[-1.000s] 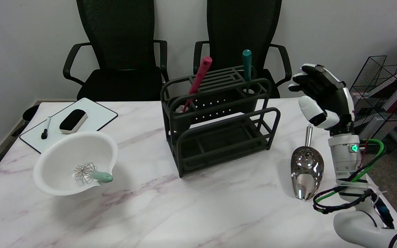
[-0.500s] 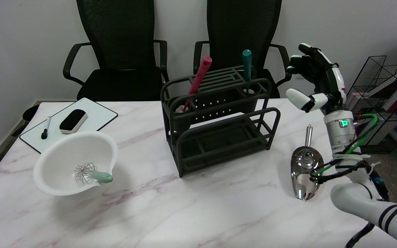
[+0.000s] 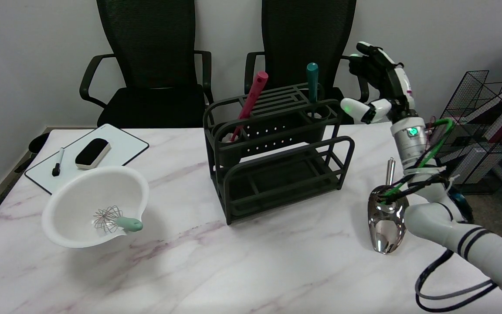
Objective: Pick up the blue sponge bottle brush.
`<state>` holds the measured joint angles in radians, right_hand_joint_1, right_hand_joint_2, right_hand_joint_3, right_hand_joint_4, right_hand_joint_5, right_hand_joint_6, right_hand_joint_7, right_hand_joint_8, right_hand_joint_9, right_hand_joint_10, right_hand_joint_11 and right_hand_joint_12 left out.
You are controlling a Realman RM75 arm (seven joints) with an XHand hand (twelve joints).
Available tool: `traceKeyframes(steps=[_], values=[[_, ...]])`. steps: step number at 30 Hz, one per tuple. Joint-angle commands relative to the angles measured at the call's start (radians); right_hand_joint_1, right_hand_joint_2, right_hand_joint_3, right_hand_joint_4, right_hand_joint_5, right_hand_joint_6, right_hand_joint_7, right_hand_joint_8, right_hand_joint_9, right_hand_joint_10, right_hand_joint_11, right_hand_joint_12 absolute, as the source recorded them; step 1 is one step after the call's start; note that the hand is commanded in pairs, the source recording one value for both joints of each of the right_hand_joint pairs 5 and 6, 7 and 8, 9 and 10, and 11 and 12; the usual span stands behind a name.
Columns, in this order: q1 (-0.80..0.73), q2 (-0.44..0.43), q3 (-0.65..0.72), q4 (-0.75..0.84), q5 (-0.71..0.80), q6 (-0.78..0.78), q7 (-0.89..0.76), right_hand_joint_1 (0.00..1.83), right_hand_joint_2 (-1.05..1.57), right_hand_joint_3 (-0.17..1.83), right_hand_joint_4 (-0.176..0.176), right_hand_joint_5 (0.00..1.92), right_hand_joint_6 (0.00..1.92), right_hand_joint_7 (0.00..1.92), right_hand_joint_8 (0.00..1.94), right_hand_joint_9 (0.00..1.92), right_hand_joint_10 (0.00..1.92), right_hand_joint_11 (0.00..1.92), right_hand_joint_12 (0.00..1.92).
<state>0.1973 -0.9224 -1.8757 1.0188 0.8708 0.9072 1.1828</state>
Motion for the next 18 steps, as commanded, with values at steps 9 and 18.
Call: traceKeyframes(steps=[9, 18], values=[[0.308, -0.089, -0.203, -0.135, -0.009, -0.181, -0.02, 1.13, -0.36, 1.14, 0.0, 0.31, 0.31, 0.5, 0.5, 0.49, 0.49, 0.46, 0.46], [0.32, -0.13, -0.205, -0.134, -0.009, -0.183, -0.02, 1.13, -0.34, 1.12, 0.0, 0.3, 0.3, 0.48, 0.48, 0.48, 0.48, 0.45, 0.45]])
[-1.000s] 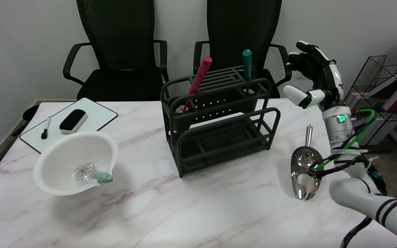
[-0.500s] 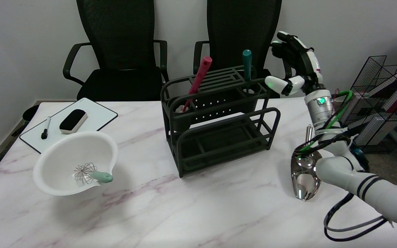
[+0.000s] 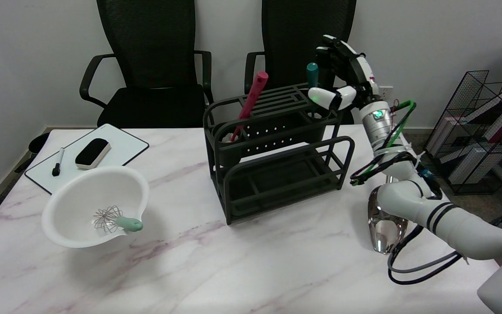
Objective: Pick up the blue sponge bottle brush.
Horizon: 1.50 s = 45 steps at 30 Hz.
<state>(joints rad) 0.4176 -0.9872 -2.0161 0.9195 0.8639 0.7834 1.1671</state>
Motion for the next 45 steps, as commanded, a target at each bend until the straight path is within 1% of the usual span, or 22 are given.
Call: traceKeyframes(steps=[1, 3, 4, 6, 7, 8, 10, 21, 32, 35, 36, 38, 40, 41, 43, 44, 45], values=[[0.098, -0.067, -0.064, -0.032, -0.002, -0.059, -0.005, 1.13, -0.33, 1.11, 0.0, 0.29, 0.29, 0.48, 0.48, 0.48, 0.48, 0.46, 0.46], [0.088, -0.067, -0.063, -0.016, -0.001, -0.059, -0.005, 1.13, -0.3, 1.09, 0.0, 0.28, 0.28, 0.48, 0.48, 0.49, 0.49, 0.48, 0.48], [0.084, -0.066, -0.06, -0.005, 0.006, -0.064, -0.006, 1.13, -0.33, 1.11, 0.0, 0.29, 0.29, 0.48, 0.48, 0.48, 0.48, 0.46, 0.46], [0.068, -0.064, -0.047, 0.021, 0.014, -0.082, -0.008, 1.14, -0.2, 1.03, 0.0, 0.29, 0.29, 0.52, 0.52, 0.53, 0.53, 0.52, 0.52], [0.055, -0.062, -0.035, 0.04, 0.02, -0.098, -0.013, 1.14, -0.19, 1.06, 0.0, 0.3, 0.3, 0.52, 0.52, 0.53, 0.53, 0.51, 0.51], [0.045, -0.061, -0.023, 0.053, 0.021, -0.111, -0.013, 1.14, -0.09, 1.05, 0.0, 0.33, 0.33, 0.56, 0.56, 0.55, 0.55, 0.52, 0.52], [0.031, -0.059, -0.015, 0.066, 0.021, -0.128, -0.013, 1.14, -0.04, 1.09, 0.0, 0.36, 0.36, 0.57, 0.57, 0.56, 0.56, 0.49, 0.49], [-0.006, -0.083, -0.015, 0.075, 0.027, -0.128, -0.013, 1.12, 0.05, 1.13, 0.0, 0.41, 0.41, 0.57, 0.57, 0.55, 0.55, 0.45, 0.45], [-0.052, -0.081, -0.004, 0.131, 0.038, -0.119, -0.013, 1.12, 0.1, 1.14, 0.0, 0.44, 0.44, 0.58, 0.58, 0.55, 0.55, 0.43, 0.43], [-0.057, -0.081, -0.002, 0.141, 0.038, -0.119, -0.015, 1.11, 0.14, 1.12, 0.0, 0.53, 0.53, 0.66, 0.66, 0.64, 0.64, 0.53, 0.53], [-0.057, -0.081, -0.002, 0.143, 0.038, -0.119, -0.015, 1.11, 0.14, 1.12, 0.0, 0.56, 0.56, 0.72, 0.72, 0.67, 0.67, 0.57, 0.57], [-0.057, -0.082, -0.002, 0.146, 0.038, -0.119, -0.015, 1.11, 0.2, 1.06, 0.0, 0.64, 0.64, 0.99, 0.99, 0.83, 0.83, 0.72, 0.72], [-0.057, -0.082, -0.002, 0.147, 0.038, -0.119, -0.015, 1.1, 0.25, 1.02, 0.0, 0.71, 0.71, 1.16, 1.16, 0.96, 0.96, 0.85, 0.85], [-0.056, -0.082, -0.002, 0.145, 0.038, -0.119, -0.015, 1.09, 0.26, 1.01, 0.0, 0.74, 0.74, 1.22, 1.22, 1.01, 1.01, 0.92, 0.92], [-0.051, -0.085, -0.002, 0.14, 0.038, -0.119, -0.015, 1.08, 0.3, 0.97, 0.0, 0.81, 0.81, 1.37, 1.37, 1.21, 1.21, 1.17, 1.17], [-0.051, -0.085, -0.002, 0.138, 0.038, -0.119, -0.015, 1.08, 0.31, 0.97, 0.0, 0.83, 0.83, 1.4, 1.4, 1.25, 1.25, 1.25, 1.25], [-0.048, -0.085, -0.002, 0.134, 0.038, -0.119, -0.015, 1.08, 0.32, 0.96, 0.0, 0.85, 0.85, 1.42, 1.42, 1.27, 1.27, 1.27, 1.27]])
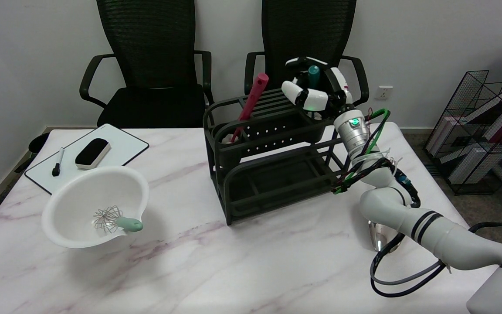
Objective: Pick up the blue sponge bottle brush.
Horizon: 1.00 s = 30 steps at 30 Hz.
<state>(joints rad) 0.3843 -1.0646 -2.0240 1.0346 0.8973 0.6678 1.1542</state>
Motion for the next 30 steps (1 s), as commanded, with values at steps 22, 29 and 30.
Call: traceKeyframes(steps=[22, 29, 30], values=[[0.102, -0.06, -0.001, -0.057, 0.001, -0.006, -0.004, 1.07, 0.29, 1.09, 0.0, 0.94, 0.94, 1.31, 1.31, 1.19, 1.19, 1.27, 1.27], [0.105, -0.061, 0.005, -0.049, 0.005, -0.003, 0.004, 1.09, 0.28, 1.09, 0.0, 0.82, 0.82, 1.17, 1.17, 1.05, 1.05, 1.08, 1.08], [0.105, -0.061, 0.005, -0.048, 0.005, -0.003, 0.005, 1.1, 0.28, 1.1, 0.0, 0.81, 0.81, 1.15, 1.15, 1.02, 1.02, 1.01, 1.01]])
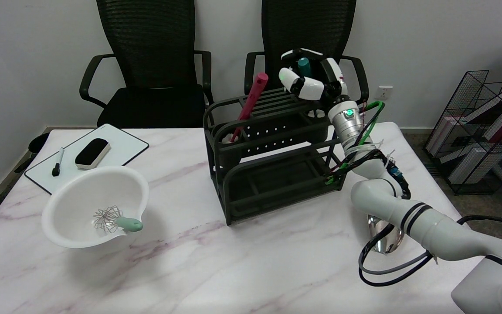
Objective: Pick up the blue sponge bottle brush.
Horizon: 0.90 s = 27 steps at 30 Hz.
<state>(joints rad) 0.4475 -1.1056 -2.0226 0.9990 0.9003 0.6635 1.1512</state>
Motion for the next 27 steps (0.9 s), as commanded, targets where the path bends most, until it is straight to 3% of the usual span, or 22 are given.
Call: traceKeyframes(steps=[1, 5, 12, 15, 17, 19, 27], values=[[0.041, -0.019, 0.004, -0.012, 0.002, 0.001, 0.01, 1.1, 0.27, 1.11, 0.0, 0.79, 0.79, 1.12, 1.12, 0.96, 0.96, 0.89, 0.89], [0.039, -0.018, 0.011, -0.012, 0.002, 0.001, 0.01, 1.1, 0.25, 1.13, 0.0, 0.77, 0.77, 1.04, 1.04, 0.82, 0.82, 0.7, 0.7], [0.032, -0.017, 0.026, -0.019, 0.006, -0.003, 0.011, 1.1, 0.24, 1.16, 0.0, 0.73, 0.73, 0.96, 0.96, 0.78, 0.78, 0.64, 0.64], [0.031, -0.017, 0.029, -0.019, 0.006, -0.004, 0.011, 1.09, 0.29, 1.09, 0.0, 0.77, 0.77, 1.19, 1.19, 0.99, 0.99, 0.83, 0.83], [0.031, -0.017, 0.031, -0.019, 0.006, -0.003, 0.011, 1.06, 0.31, 1.06, 0.0, 0.92, 0.92, 1.4, 1.4, 1.25, 1.25, 1.07, 1.07], [0.031, -0.017, 0.032, -0.019, 0.006, -0.004, 0.011, 1.05, 0.34, 1.06, 0.0, 1.01, 1.01, 1.5, 1.5, 1.38, 1.38, 1.18, 1.18], [0.031, -0.017, 0.033, -0.025, 0.016, -0.005, 0.011, 1.03, 0.37, 1.05, 0.0, 1.04, 1.04, 1.51, 1.51, 1.46, 1.46, 1.26, 1.26]])
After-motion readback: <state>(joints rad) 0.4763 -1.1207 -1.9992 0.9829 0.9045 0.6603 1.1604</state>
